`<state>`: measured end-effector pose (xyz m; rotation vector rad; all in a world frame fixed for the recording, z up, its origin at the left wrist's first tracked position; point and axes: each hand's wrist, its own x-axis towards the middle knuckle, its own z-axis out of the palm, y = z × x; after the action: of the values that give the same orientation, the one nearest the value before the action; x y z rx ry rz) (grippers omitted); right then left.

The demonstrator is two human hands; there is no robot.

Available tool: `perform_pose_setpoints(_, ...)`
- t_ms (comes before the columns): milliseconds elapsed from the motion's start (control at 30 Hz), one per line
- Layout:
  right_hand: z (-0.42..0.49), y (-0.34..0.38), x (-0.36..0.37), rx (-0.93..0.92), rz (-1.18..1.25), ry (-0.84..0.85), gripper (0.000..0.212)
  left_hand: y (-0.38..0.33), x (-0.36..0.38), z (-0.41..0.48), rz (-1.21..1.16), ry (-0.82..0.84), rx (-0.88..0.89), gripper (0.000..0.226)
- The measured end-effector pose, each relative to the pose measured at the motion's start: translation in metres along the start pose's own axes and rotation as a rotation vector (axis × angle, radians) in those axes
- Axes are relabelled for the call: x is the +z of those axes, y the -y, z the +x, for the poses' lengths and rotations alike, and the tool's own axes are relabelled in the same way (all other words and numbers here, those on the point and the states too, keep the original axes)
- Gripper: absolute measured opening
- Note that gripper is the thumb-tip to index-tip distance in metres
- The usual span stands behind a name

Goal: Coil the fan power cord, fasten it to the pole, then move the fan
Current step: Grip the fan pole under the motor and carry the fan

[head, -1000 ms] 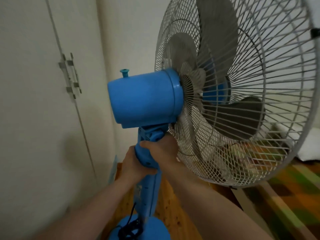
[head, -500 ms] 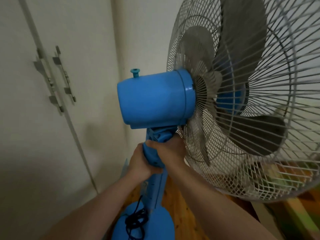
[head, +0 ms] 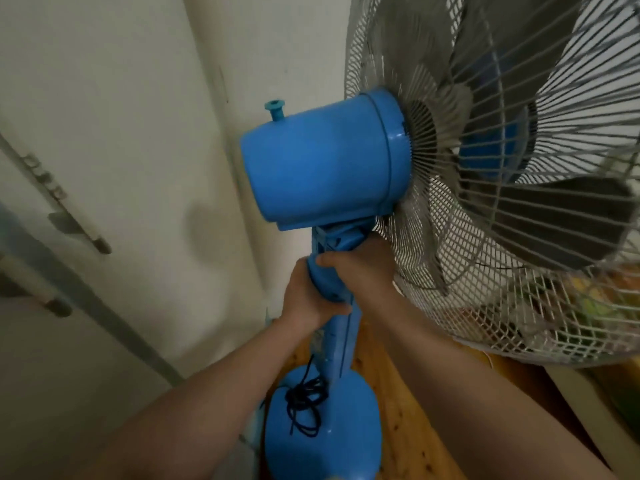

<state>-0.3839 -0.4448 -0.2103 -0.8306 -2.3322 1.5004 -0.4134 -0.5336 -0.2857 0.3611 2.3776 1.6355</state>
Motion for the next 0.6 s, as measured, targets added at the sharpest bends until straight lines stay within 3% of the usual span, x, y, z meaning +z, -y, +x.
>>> perform_pose_setpoints(100,0.028,0.001,0.011,0.039,0.030,0.008,0.051,0.007,-0.001,0.032,0.009,0.010,-0.022,0.069)
perform_pose_setpoints(400,0.102,-0.008,0.033,0.112,0.002,0.125,0.053,0.025,0.013,0.103,0.029,0.011,-0.036,0.074)
perform_pose_setpoints(533,0.113,-0.010,0.037,0.126,0.041,0.050,0.065,0.030,0.018,0.123,0.022,0.040,-0.021,0.074)
perform_pose_setpoints(600,0.121,-0.014,0.039,0.152,0.030,0.039,0.060,0.035,0.022,0.132,-0.009,0.048,-0.006,0.076)
